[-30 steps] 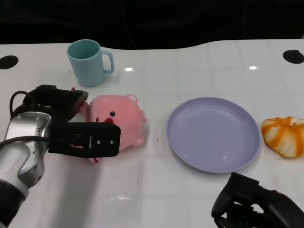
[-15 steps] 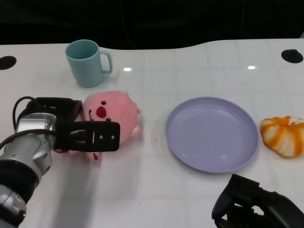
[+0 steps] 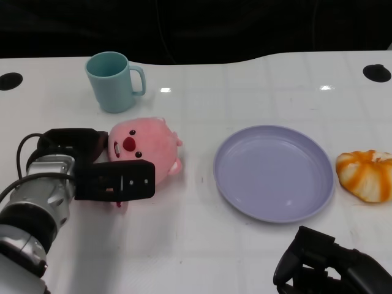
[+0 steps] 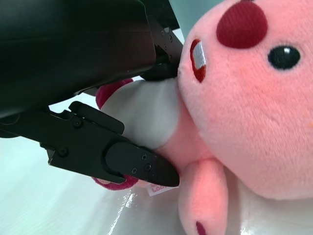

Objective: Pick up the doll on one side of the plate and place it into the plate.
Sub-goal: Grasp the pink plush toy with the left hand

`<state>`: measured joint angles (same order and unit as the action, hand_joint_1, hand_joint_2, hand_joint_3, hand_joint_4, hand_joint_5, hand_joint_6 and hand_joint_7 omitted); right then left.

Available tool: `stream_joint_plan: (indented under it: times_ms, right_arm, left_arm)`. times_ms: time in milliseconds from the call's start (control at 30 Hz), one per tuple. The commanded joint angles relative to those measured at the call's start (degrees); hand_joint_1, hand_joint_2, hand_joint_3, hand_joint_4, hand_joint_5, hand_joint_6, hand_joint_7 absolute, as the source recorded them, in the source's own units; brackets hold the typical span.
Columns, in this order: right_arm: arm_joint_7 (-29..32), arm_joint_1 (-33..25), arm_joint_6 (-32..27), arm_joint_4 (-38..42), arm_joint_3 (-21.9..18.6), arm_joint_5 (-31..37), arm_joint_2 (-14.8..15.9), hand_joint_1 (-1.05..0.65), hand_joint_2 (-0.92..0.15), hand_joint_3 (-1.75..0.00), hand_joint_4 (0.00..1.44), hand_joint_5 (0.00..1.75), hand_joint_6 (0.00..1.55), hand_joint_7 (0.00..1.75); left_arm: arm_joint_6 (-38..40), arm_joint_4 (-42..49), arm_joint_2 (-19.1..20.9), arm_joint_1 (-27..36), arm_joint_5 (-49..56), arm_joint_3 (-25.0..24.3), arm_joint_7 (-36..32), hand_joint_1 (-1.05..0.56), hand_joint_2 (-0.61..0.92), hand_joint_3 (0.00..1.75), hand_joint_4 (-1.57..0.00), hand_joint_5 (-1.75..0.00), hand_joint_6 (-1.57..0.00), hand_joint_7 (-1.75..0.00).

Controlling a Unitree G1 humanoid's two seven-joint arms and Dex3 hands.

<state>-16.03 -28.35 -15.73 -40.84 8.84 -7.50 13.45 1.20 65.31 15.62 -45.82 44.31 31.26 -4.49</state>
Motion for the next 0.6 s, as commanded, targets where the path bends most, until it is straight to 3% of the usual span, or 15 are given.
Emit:
stream_joint_plan:
  times_ms: [33, 133, 167, 200, 233, 333, 433, 600]
  right_arm:
    - [-0.04, -0.26, 0.34, -0.2, -0.23, -0.42, 0.32, -0.2, -0.84, -0.71, 0.64, 1.75, 0.42, 1.7]
    - [0.05, -0.19, 0.19, -0.08, -0.23, -0.46, 0.2, -0.2, -0.84, -0.71, 0.64, 1.75, 0.42, 1.7]
    - [0.12, -0.13, 0.06, -0.04, -0.22, -0.49, 0.12, -0.21, -0.84, -0.71, 0.64, 1.75, 0.42, 1.7]
    - [0.15, -0.05, 0.19, 0.09, -0.19, -0.38, 0.12, -0.21, -0.84, -0.71, 0.64, 1.75, 0.42, 1.7]
    - [0.11, 0.05, 0.42, 0.3, -0.16, -0.25, 0.15, -0.21, -0.84, -0.7, 0.64, 1.75, 0.42, 1.7]
    - [-0.04, 0.24, 0.76, 0.82, -0.16, -0.44, 0.02, -0.21, -0.83, -0.7, 0.65, 1.75, 0.42, 1.7]
    - [0.0, 0.27, 0.78, 1.03, -0.13, -0.54, -0.09, -0.21, -0.83, -0.7, 0.65, 1.75, 0.42, 1.7]
    - [0.02, 0.25, 1.41, 1.62, -0.01, -0.08, -0.07, -0.22, -0.83, -0.7, 0.65, 1.75, 0.42, 1.69]
  left_arm:
    - [-0.91, 2.31, 0.11, 2.75, 0.31, 1.23, -2.46, -0.35, 0.92, 0.1, -0.7, -1.58, -1.09, -0.04]
    - [-2.67, 2.15, 0.53, 3.19, -0.43, 0.9, -5.67, -0.32, 0.92, 0.28, -0.65, -1.61, -1.03, -0.04]
    - [-3.38, 2.07, 0.66, 3.41, -0.8, 0.55, -7.0, -0.3, 0.92, 0.31, -0.67, -1.68, -0.95, -0.36]
    - [-4.26, 1.91, 0.79, 3.67, -1.42, -0.05, -8.24, -0.3, 0.92, 0.33, -0.68, -1.71, -0.77, -0.83]
    - [-5.19, 1.8, 0.92, 3.89, -1.95, -0.57, -9.51, -0.29, 0.92, 0.33, -0.69, -1.73, -0.67, -1.13]
    - [-7.68, 1.49, 1.07, 4.59, -3.9, -2.43, -13.62, -0.27, 0.92, 0.29, -0.78, -1.74, -0.6, -1.61]
    - [-8.66, 1.02, 0.89, 4.71, -5.86, -4.29, -15.35, -0.24, 0.91, 0.27, -0.82, -1.75, -0.6, -1.73]
    - [-9.51, -0.55, 0.79, 4.55, -8.08, -6.22, -15.64, -0.21, 0.91, 0.27, -0.83, -1.75, -0.61, -1.75]
